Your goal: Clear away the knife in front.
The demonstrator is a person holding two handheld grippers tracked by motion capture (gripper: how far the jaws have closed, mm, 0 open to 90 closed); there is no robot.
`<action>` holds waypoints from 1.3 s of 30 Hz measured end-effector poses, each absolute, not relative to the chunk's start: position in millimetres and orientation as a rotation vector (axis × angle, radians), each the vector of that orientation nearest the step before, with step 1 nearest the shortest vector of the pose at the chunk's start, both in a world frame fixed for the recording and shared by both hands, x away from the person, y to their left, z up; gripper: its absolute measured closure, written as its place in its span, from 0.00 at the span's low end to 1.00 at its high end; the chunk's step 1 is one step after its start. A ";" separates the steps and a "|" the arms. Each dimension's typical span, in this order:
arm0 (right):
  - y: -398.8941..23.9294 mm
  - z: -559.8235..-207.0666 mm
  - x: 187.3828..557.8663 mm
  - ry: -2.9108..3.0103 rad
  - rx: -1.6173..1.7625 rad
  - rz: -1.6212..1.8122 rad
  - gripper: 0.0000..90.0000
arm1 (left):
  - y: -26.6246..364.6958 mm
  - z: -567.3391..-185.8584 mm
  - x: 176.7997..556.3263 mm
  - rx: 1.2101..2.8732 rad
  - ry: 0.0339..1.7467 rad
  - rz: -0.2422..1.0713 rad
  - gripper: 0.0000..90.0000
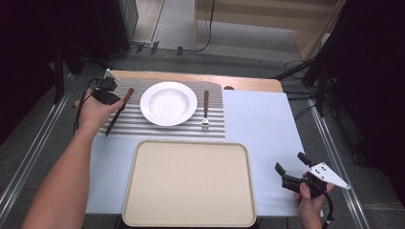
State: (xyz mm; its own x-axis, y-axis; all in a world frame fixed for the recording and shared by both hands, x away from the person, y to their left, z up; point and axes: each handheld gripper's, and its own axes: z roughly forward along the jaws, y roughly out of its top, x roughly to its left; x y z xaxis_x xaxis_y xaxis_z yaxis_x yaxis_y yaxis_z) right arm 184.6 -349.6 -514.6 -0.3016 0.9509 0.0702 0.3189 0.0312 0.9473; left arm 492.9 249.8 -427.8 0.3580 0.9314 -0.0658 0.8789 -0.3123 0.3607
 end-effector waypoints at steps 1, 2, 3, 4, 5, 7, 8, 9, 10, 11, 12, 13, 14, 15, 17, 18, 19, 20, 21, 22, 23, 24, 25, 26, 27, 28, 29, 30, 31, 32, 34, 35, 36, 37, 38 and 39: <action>-349.6 -514.6 184.6 1.684 1.299 1.284 0.04 | 248.6 -427.1 490.7 2.300 1.588 0.236 0.85; -349.7 -514.5 184.5 1.683 1.299 1.284 0.03 | 247.0 -426.6 488.4 2.315 1.584 0.249 0.85; -349.9 -514.5 184.4 1.681 1.298 1.285 0.04 | 245.7 -426.5 486.1 2.323 1.573 0.242 0.85; -349.9 -514.4 184.4 1.679 1.301 1.288 0.03 | 244.4 -426.3 483.7 2.320 1.564 0.241 0.85; -350.3 -514.5 184.5 1.679 1.299 1.289 0.04 | 243.4 -425.8 481.1 2.323 1.558 0.239 0.85; -350.3 -514.5 184.4 1.678 1.299 1.289 0.03 | 241.5 -426.1 476.5 2.330 1.544 0.235 0.85; -350.1 -514.4 184.3 1.677 1.302 1.291 0.04 | 240.8 -426.3 474.1 2.333 1.539 0.234 0.85; -350.1 -514.5 184.3 1.679 1.300 1.290 0.03 | 240.2 -426.6 471.8 2.337 1.532 0.233 0.85; -350.1 -514.5 184.3 1.679 1.300 1.290 0.03 | 240.1 -426.9 469.4 2.330 1.528 0.232 0.85; -350.2 -514.4 184.2 1.678 1.300 1.291 0.04 | 240.5 -426.7 467.4 2.335 1.523 0.228 0.85; -350.4 -514.5 184.2 1.678 1.302 1.291 0.03 | 240.3 -426.9 465.0 2.339 1.512 0.236 0.85; -350.4 -514.5 184.2 1.678 1.302 1.291 0.03 | 239.9 -426.9 462.4 2.343 1.500 0.249 0.85; -350.4 -514.4 184.2 1.677 1.303 1.291 0.03 | 239.6 -426.8 460.0 2.345 1.495 0.254 0.85; -350.3 -514.4 184.1 1.672 1.306 1.287 0.03 | 239.3 -426.7 457.7 2.348 1.488 0.252 0.85; -350.4 -514.4 184.1 1.672 1.307 1.285 0.03 | 238.8 -426.1 453.2 2.360 1.472 0.255 0.85; -350.3 -514.4 184.2 1.671 1.308 1.284 0.03 | 238.6 -425.6 450.7 2.362 1.468 0.257 0.85; -350.3 -514.4 184.2 1.671 1.308 1.284 0.03 | 238.7 -425.0 448.3 2.357 1.462 0.258 0.85; -350.2 -514.4 184.2 1.671 1.309 1.283 0.03 | 238.7 -424.4 446.0 2.353 1.460 0.253 0.85; -350.2 -514.4 184.2 1.671 1.308 1.282 0.03 | 238.9 -424.0 443.8 2.356 1.455 0.253 0.85; -350.1 -514.5 184.2 1.670 1.308 1.280 0.03 | 238.7 -424.0 441.6 2.356 1.452 0.258 0.85; -350.0 -514.4 184.3 1.670 1.307 1.281 0.03 | 238.3 -424.3 439.7 2.370 1.447 0.254 0.85; -350.0 -514.5 184.3 1.669 1.307 1.279 0.03 | 238.2 -425.6 435.1 2.374 1.441 0.257 0.85; -350.0 -514.5 184.3 1.669 1.307 1.279 0.03 | 238.2 -425.6 435.1 2.374 1.441 0.257 0.85; -349.9 -514.4 184.1 1.668 1.307 1.280 0.03 | 238.8 -426.4 432.9 2.374 1.438 0.245 0.85; -350.0 -514.4 184.0 1.668 1.307 1.281 0.03 | 239.0 -426.9 430.4 2.372 1.436 0.245 0.85; -350.1 -514.4 184.0 1.669 1.308 1.281 0.03 | 239.1 -427.4 424.8 2.371 1.428 0.243 0.85; -350.1 -514.4 184.0 1.669 1.308 1.281 0.03 | 239.1 -427.4 424.8 2.371 1.428 0.243 0.85; -350.1 -514.4 184.0 1.668 1.307 1.280 0.03 | 238.7 -427.3 421.8 2.372 1.427 0.245 0.85; -350.1 -514.4 184.0 1.669 1.307 1.282 0.03 | 238.2 -426.8 418.5 2.374 1.422 0.247 0.85; -349.9 -514.4 184.0 1.670 1.303 1.281 0.03 | 237.2 -425.2 411.8 2.360 1.409 0.230 0.85; -349.8 -514.4 184.0 1.671 1.302 1.281 0.03 | 236.1 -424.6 408.3 2.358 1.399 0.228 0.85; -349.8 -514.5 184.3 1.672 1.300 1.279 0.03 | 234.4 -423.9 404.8 2.361 1.390 0.226 0.85; -349.7 -514.5 184.3 1.671 1.301 1.279 0.03 | 233.3 -422.8 401.4 2.361 1.381 0.228 0.85; -349.7 -514.5 184.3 1.671 1.301 1.279 0.03 | 232.0 -421.8 398.1 2.356 1.372 0.222 0.85; -349.6 -514.5 184.3 1.672 1.301 1.278 0.03 | 230.7 -420.6 395.1 2.360 1.361 0.217 0.85; -349.6 -514.5 184.3 1.672 1.301 1.278 0.03 | 228.9 -419.8 392.0 2.351 1.358 0.220 0.85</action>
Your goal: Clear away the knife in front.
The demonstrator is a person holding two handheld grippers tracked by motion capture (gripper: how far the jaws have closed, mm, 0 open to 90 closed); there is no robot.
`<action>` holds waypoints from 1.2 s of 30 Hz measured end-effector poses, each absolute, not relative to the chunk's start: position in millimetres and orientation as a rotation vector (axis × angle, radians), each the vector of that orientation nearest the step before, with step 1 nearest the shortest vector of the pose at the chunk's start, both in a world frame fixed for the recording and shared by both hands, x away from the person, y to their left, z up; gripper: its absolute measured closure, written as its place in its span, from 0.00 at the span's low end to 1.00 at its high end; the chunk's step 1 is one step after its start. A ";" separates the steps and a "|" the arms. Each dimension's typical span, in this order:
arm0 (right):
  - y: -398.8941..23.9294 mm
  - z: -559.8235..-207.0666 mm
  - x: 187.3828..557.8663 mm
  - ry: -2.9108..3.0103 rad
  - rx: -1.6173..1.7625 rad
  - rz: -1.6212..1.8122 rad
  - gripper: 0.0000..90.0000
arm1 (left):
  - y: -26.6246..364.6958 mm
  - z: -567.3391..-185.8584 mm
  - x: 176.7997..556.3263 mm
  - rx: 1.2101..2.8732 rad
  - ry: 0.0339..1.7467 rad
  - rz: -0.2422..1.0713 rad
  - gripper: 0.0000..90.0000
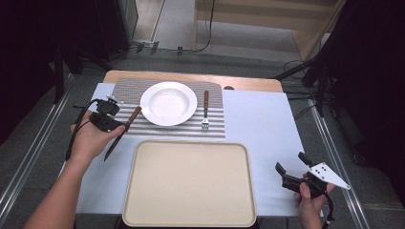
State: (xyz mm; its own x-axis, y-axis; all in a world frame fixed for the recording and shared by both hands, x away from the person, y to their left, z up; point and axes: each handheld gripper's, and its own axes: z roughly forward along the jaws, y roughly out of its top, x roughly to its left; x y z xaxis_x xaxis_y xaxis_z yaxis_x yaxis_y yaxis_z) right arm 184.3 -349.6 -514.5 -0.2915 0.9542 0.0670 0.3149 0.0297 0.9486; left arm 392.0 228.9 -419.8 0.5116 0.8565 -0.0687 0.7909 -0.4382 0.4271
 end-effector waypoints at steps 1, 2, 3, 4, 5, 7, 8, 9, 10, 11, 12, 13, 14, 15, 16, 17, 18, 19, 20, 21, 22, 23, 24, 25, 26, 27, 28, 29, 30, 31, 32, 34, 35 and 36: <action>-349.7 -514.5 184.3 1.673 1.299 1.276 0.03 | 226.9 -419.2 389.3 2.356 1.347 0.217 0.85; -349.6 -514.5 184.3 1.673 1.300 1.277 0.03 | 224.8 -419.0 386.7 2.361 1.336 0.207 0.85; -349.6 -514.5 184.3 1.674 1.300 1.276 0.03 | 222.2 -418.9 383.8 2.364 1.327 0.211 0.85; -349.5 -514.5 184.4 1.673 1.299 1.276 0.03 | 220.1 -419.0 381.2 2.372 1.316 0.210 0.85; -349.6 -514.5 184.4 1.674 1.299 1.276 0.03 | 218.3 -419.6 379.1 2.377 1.307 0.202 0.85; -349.7 -514.6 184.4 1.673 1.299 1.275 0.03 | 215.1 -420.3 374.8 2.384 1.289 0.194 0.85; -349.6 -514.6 184.4 1.673 1.299 1.276 0.03 | 213.5 -420.5 372.5 2.385 1.284 0.191 0.85; -349.6 -514.6 184.4 1.674 1.298 1.276 0.03 | 211.8 -420.3 370.1 2.386 1.278 0.188 0.85; -349.6 -514.6 184.3 1.674 1.298 1.276 0.03 | 210.0 -420.0 367.5 2.387 1.277 0.185 0.85; -349.6 -514.6 184.2 1.674 1.298 1.276 0.03 | 208.7 -419.1 364.7 2.385 1.269 0.185 0.85; -349.6 -514.6 184.2 1.674 1.298 1.276 0.03 | 207.3 -417.8 361.3 2.375 1.264 0.177 0.85; -349.7 -514.6 184.2 1.674 1.299 1.277 0.03 | 206.3 -416.6 358.4 2.377 1.255 0.170 0.85; -349.7 -514.5 184.1 1.674 1.299 1.276 0.03 | 205.0 -415.8 355.5 2.374 1.246 0.170 0.85; -349.7 -514.5 184.1 1.674 1.299 1.276 0.03 | 204.2 -414.8 352.6 2.378 1.235 0.168 0.85; -349.6 -514.5 184.1 1.674 1.300 1.277 0.03 | 203.1 -414.5 350.1 2.377 1.231 0.159 0.85; -349.5 -514.6 184.2 1.675 1.298 1.276 0.03 | 201.9 -414.2 347.1 2.374 1.226 0.160 0.85; -349.3 -514.5 184.2 1.675 1.299 1.276 0.03 | 200.5 -414.6 344.3 2.372 1.222 0.159 0.85; -349.2 -514.5 184.1 1.676 1.300 1.275 0.03 | 198.6 -416.3 339.8 2.377 1.219 0.150 0.85; -349.3 -514.6 184.2 1.675 1.299 1.274 0.03 | 198.6 -416.3 339.8 2.377 1.219 0.150 0.85; -349.4 -514.5 184.2 1.675 1.299 1.275 0.03 | 197.7 -417.7 337.9 2.380 1.215 0.144 0.85; -349.4 -514.6 184.3 1.674 1.299 1.275 0.03 | 196.8 -419.0 336.0 2.381 1.214 0.134 0.85; -349.4 -514.6 184.3 1.674 1.299 1.275 0.03 | 195.9 -420.2 333.9 2.376 1.212 0.126 0.85; -349.5 -514.6 184.3 1.675 1.299 1.274 0.03 | 194.8 -421.2 332.0 2.375 1.210 0.118 0.85; -349.2 -514.6 184.2 1.675 1.302 1.274 0.03 | 193.7 -422.5 330.3 2.373 1.205 0.108 0.85; -349.2 -514.6 184.2 1.676 1.300 1.274 0.03 | 192.2 -423.7 328.4 2.370 1.203 0.100 0.85; -349.0 -514.6 184.2 1.676 1.301 1.274 0.03 | 190.5 -425.2 326.7 2.373 1.200 0.091 0.85; -349.0 -514.6 184.2 1.677 1.300 1.273 0.03 | 188.7 -426.5 324.9 2.380 1.192 0.086 0.85; -349.0 -514.6 184.2 1.677 1.301 1.273 0.03 | 187.0 -427.6 323.2 2.381 1.188 0.081 0.85; -349.1 -514.6 184.2 1.677 1.301 1.273 0.03 | 185.5 -428.8 321.6 2.384 1.185 0.073 0.85; -349.2 -514.6 184.3 1.676 1.300 1.273 0.03 | 184.0 -429.8 320.1 2.384 1.185 0.071 0.85; -349.3 -514.6 184.2 1.676 1.301 1.272 0.03 | 183.1 -430.9 319.0 2.383 1.186 0.064 0.85; -349.3 -514.6 184.2 1.676 1.300 1.273 0.03 | 181.6 -432.6 316.2 2.374 1.181 0.035 0.85; -349.2 -514.7 184.3 1.676 1.300 1.272 0.03 | 180.9 -433.4 314.5 2.367 1.178 0.022 0.85; -349.2 -514.7 184.3 1.676 1.299 1.272 0.03 | 180.4 -434.1 312.9 2.370 1.171 0.010 0.85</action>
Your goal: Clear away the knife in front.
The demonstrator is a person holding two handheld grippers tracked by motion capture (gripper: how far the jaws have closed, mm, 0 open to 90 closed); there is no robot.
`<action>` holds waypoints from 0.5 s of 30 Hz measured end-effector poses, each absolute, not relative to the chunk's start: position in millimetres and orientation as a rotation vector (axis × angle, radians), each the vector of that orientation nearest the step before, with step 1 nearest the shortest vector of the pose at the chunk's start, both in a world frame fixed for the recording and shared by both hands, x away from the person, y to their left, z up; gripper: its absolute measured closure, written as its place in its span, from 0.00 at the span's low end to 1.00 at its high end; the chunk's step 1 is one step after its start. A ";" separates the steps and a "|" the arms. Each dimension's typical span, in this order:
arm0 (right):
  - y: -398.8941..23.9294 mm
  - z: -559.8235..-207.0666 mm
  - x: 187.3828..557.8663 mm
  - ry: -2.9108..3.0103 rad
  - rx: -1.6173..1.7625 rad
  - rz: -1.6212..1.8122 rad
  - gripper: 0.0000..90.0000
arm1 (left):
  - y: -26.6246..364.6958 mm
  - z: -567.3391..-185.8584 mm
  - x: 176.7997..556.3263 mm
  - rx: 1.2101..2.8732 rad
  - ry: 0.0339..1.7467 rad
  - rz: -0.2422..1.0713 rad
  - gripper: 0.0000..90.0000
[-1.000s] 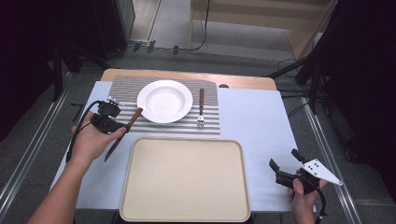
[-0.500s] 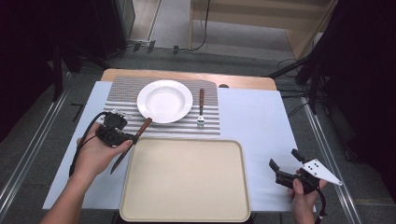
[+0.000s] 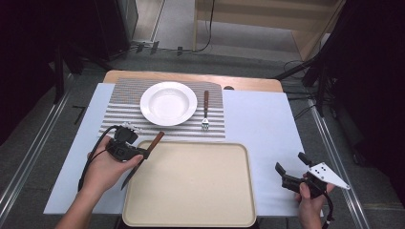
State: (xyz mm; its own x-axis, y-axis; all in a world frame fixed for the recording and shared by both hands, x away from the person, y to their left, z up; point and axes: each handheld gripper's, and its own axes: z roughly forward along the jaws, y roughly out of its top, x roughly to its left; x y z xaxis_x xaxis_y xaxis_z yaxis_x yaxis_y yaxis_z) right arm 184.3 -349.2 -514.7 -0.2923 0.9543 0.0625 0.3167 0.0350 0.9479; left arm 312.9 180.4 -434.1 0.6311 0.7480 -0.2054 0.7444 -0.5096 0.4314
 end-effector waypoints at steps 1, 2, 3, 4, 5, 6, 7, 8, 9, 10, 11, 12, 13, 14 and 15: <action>-349.2 -514.7 184.3 1.676 1.299 1.273 0.04 | 179.5 -434.8 311.0 2.369 1.169 0.008 0.85; -349.2 -514.6 184.2 1.676 1.301 1.274 0.03 | 178.5 -435.6 309.2 2.364 1.168 0.003 0.85; -349.2 -514.6 184.2 1.676 1.301 1.274 0.03 | 177.4 -436.5 307.7 2.364 1.165 -0.007 0.85; -349.3 -514.7 184.3 1.676 1.300 1.273 0.03 | 176.3 -437.5 306.4 2.365 1.160 -0.015 0.85; -349.3 -514.7 184.3 1.676 1.300 1.273 0.03 | 175.2 -438.7 305.4 2.365 1.157 -0.018 0.85; -349.2 -514.7 184.3 1.676 1.299 1.273 0.03 | 174.2 -440.2 304.6 2.362 1.158 -0.021 0.85; -349.0 -514.7 184.3 1.678 1.301 1.273 0.03 | 173.6 -442.0 304.3 2.358 1.159 -0.020 0.85; -349.0 -514.7 184.2 1.678 1.299 1.273 0.03 | 174.0 -444.2 305.0 2.349 1.164 -0.031 0.85; -348.9 -514.6 184.1 1.678 1.299 1.275 0.03 | 174.8 -447.2 306.0 2.338 1.169 -0.051 0.85; -349.0 -514.6 184.1 1.677 1.301 1.275 0.03 | 175.7 -450.4 306.9 2.327 1.175 -0.071 0.85; -349.3 -514.6 184.2 1.676 1.301 1.274 0.03 | 176.3 -454.1 307.6 2.316 1.183 -0.082 0.85; -349.4 -514.6 184.3 1.675 1.300 1.273 0.03 | 176.9 -457.8 308.0 2.308 1.190 -0.095 0.85; -349.4 -514.6 184.3 1.675 1.300 1.273 0.03 | 177.4 -461.5 308.1 2.302 1.196 -0.107 0.85; -349.4 -514.7 184.4 1.676 1.299 1.272 0.03 | 177.8 -465.0 308.0 2.295 1.200 -0.122 0.85; -349.4 -514.7 184.4 1.676 1.299 1.272 0.03 | 177.9 -468.3 307.4 2.289 1.206 -0.129 0.85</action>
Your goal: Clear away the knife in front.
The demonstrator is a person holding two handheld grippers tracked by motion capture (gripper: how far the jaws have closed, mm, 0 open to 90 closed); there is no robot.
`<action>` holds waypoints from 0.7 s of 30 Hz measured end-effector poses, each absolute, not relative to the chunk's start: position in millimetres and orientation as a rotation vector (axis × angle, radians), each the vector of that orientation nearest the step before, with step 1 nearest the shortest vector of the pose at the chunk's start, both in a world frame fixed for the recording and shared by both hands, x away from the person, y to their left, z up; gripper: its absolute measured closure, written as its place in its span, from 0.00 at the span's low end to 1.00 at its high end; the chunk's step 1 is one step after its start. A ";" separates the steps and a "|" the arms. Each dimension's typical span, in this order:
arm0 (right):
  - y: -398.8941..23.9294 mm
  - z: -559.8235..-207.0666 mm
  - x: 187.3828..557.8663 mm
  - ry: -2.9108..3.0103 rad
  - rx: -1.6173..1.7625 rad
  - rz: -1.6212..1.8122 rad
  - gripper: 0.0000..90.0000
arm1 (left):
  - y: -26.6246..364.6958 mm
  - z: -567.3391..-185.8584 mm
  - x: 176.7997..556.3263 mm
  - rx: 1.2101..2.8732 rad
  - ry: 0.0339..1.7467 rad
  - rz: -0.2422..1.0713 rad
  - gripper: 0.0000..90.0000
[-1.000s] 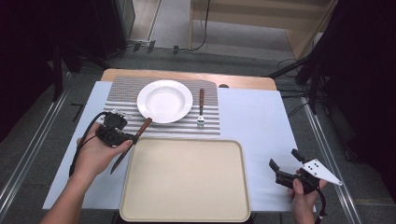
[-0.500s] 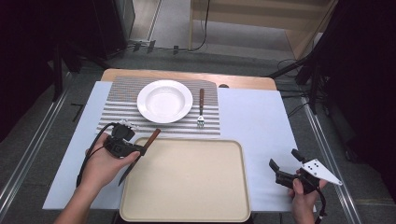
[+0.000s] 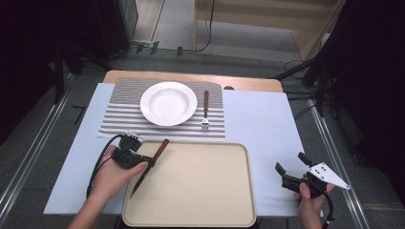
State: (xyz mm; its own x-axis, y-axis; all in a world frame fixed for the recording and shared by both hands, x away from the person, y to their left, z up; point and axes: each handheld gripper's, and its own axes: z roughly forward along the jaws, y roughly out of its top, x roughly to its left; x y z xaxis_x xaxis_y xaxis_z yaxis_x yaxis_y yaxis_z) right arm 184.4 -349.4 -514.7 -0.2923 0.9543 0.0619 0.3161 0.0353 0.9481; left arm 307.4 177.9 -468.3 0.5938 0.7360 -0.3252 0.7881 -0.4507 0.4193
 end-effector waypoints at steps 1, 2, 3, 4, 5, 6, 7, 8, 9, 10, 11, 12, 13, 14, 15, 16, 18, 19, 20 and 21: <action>-349.1 -514.7 184.4 1.678 1.301 1.273 0.03 | 178.3 -471.4 306.9 2.284 1.214 -0.135 0.85; -349.1 -514.7 184.4 1.678 1.301 1.273 0.03 | 178.7 -474.3 306.4 2.276 1.221 -0.141 0.85; -349.1 -514.8 184.4 1.678 1.301 1.273 0.03 | 179.5 -476.7 306.0 2.274 1.225 -0.147 0.85; -349.1 -514.8 184.4 1.678 1.301 1.272 0.03 | 180.3 -478.9 305.5 2.265 1.229 -0.154 0.85; -349.1 -514.8 184.4 1.678 1.301 1.273 0.03 | 180.9 -480.9 304.7 2.250 1.235 -0.157 0.85; -349.1 -514.8 184.4 1.678 1.301 1.273 0.03 | 181.8 -482.4 303.9 2.238 1.241 -0.156 0.85; -349.1 -514.8 184.3 1.677 1.300 1.275 0.04 | 182.7 -483.1 303.1 2.224 1.243 -0.155 0.85; -349.0 -514.7 184.2 1.678 1.298 1.277 0.03 | 183.2 -483.7 302.4 2.213 1.243 -0.151 0.85; -349.0 -514.8 184.2 1.678 1.298 1.276 0.04 | 184.2 -484.0 302.3 2.218 1.232 -0.150 0.84; -349.0 -514.8 184.2 1.678 1.298 1.276 0.03 | 184.5 -484.2 301.8 2.208 1.227 -0.139 0.83; -348.9 -514.8 184.2 1.678 1.298 1.276 0.03 | 185.0 -483.5 301.6 2.197 1.225 -0.125 0.77; -349.0 -514.8 184.3 1.677 1.300 1.275 0.03 | 186.2 -480.8 300.9 2.162 1.201 -0.094 0.68; -349.1 -514.8 184.2 1.676 1.301 1.275 0.03 | 186.2 -480.8 300.9 2.162 1.201 -0.094 0.66; -349.2 -514.8 184.2 1.675 1.300 1.274 0.03 | 186.6 -477.2 299.7 2.134 1.151 -0.063 0.66; -349.3 -514.8 184.3 1.674 1.300 1.274 0.03 | 185.9 -475.2 298.3 2.126 1.128 -0.028 0.65; -349.3 -514.8 184.3 1.674 1.300 1.274 0.03 | 185.9 -475.2 298.3 2.126 1.128 -0.028 0.67; -349.3 -514.8 184.3 1.673 1.301 1.273 0.03 | 183.2 -472.3 293.5 2.106 1.061 0.044 0.79; -349.3 -514.9 184.3 1.673 1.301 1.272 0.03 | 180.4 -472.0 291.2 2.112 1.030 0.074 0.84; -349.4 -514.9 184.4 1.673 1.300 1.272 0.03 | 177.5 -472.0 289.2 2.130 0.994 0.094 0.89; -349.4 -514.9 184.4 1.673 1.300 1.272 0.03 | 174.4 -472.8 287.2 2.146 0.962 0.118 0.89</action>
